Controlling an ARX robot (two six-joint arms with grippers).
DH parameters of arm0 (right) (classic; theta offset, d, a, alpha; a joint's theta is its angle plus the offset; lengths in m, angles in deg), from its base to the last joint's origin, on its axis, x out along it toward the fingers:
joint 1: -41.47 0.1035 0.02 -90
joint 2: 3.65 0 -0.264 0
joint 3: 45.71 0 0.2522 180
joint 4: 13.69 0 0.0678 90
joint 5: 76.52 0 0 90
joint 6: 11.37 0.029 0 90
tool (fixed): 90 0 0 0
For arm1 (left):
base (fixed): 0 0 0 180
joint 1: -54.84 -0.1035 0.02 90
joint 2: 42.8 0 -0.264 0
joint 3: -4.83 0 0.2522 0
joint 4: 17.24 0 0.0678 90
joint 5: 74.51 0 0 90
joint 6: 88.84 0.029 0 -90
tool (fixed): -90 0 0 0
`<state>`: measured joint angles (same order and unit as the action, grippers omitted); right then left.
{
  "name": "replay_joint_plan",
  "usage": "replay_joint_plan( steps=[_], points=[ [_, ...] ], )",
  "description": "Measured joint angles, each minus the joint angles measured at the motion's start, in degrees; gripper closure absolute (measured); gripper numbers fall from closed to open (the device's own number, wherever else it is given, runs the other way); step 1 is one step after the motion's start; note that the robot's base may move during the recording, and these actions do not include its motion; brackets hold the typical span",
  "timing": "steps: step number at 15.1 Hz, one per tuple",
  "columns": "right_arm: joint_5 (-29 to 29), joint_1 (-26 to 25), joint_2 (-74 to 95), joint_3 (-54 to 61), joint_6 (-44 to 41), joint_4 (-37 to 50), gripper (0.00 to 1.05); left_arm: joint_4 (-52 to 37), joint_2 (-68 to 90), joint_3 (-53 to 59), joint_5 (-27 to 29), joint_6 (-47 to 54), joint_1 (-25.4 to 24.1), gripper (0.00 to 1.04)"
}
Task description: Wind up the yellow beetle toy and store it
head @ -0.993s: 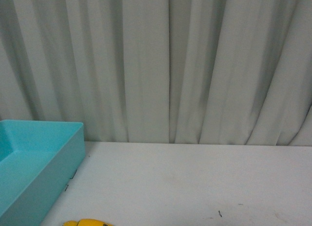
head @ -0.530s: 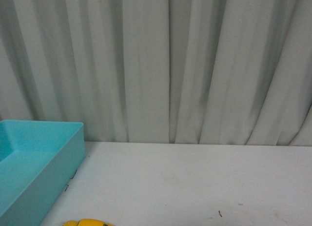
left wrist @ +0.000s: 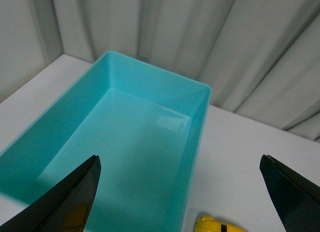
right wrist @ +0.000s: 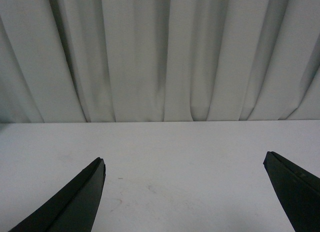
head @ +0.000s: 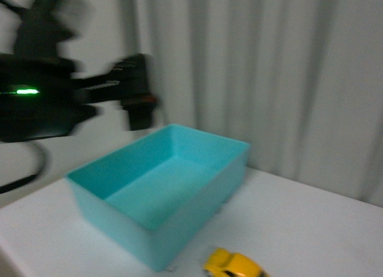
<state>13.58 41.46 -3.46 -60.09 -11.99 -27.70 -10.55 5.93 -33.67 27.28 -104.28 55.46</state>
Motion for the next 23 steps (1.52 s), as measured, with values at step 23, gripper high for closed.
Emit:
replay_joint_plan(
  steps=[23],
  points=[
    [-0.1, 0.0, 0.0, 0.0, 0.0, 0.0, 0.07, 27.6, 63.5, -36.4, -8.9, 86.5, 15.9, 0.07]
  ],
)
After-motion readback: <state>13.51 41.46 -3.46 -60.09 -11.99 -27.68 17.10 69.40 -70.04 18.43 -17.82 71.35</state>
